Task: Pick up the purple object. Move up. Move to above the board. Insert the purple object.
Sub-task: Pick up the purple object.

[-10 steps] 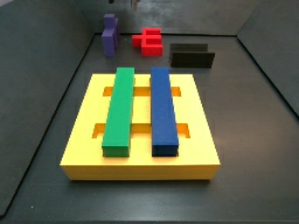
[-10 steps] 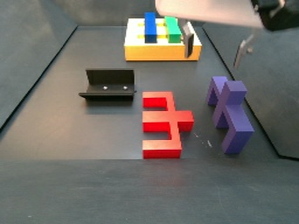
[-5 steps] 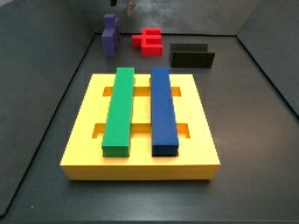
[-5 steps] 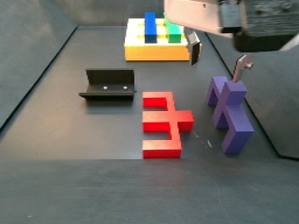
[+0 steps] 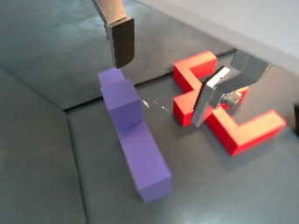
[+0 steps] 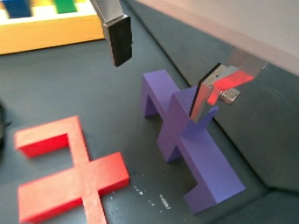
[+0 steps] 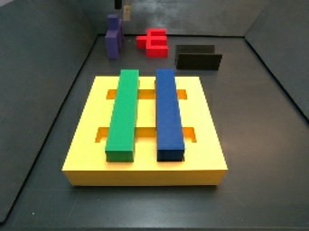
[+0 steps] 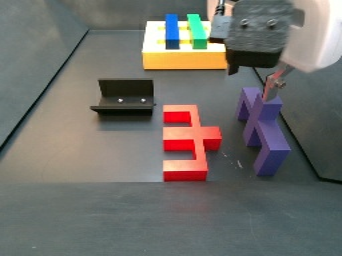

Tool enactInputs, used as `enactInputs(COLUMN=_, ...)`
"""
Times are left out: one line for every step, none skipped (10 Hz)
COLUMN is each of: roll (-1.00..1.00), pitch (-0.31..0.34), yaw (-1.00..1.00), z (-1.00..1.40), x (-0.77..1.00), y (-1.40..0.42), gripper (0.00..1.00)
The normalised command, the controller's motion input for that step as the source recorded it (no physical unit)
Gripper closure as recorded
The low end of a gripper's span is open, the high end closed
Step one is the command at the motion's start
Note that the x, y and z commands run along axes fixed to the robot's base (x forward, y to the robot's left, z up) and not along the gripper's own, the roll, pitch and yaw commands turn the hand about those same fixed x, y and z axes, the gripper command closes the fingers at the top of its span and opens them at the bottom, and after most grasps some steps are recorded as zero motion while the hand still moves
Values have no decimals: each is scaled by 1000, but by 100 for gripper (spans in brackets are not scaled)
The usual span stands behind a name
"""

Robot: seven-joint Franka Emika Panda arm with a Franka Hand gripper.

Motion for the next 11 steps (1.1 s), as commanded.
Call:
enactInputs(roll=-19, pitch=6, yaw=-811, z=-189, x=-274, y=97, gripper=0)
enactInputs(roll=-56, pitch=0, yaw=-749, z=-191, x=-283, y=131, gripper=0)
enactInputs(roll=-67, pitch=0, yaw=-683, z=-174, x=-289, y=189, gripper=0)
enactInputs(roll=-153, pitch=-14, yaw=-571, z=-91, x=-86, y=254, gripper=0)
enactInputs(roll=-181, pitch=-27, yaw=-540, z=-66, x=-51, y=266, gripper=0)
enactInputs(roll=-157, pitch=0, yaw=-311, z=-57, x=3, y=160, gripper=0)
enactInputs(roll=-89, pitch=0, yaw=-277, z=-137, x=89, y=80, gripper=0)
enactInputs(roll=-60, pitch=0, yaw=-180, z=-200, x=0, y=0, gripper=0)
enactInputs(roll=-53, pitch=-6, yaw=-91, z=-177, x=0, y=0, gripper=0)
enactInputs(roll=-33, pitch=0, yaw=-106, z=-189, x=0, y=0, gripper=0)
enactInputs(roll=-27, pitch=0, yaw=-97, z=-80, x=0, y=0, gripper=0)
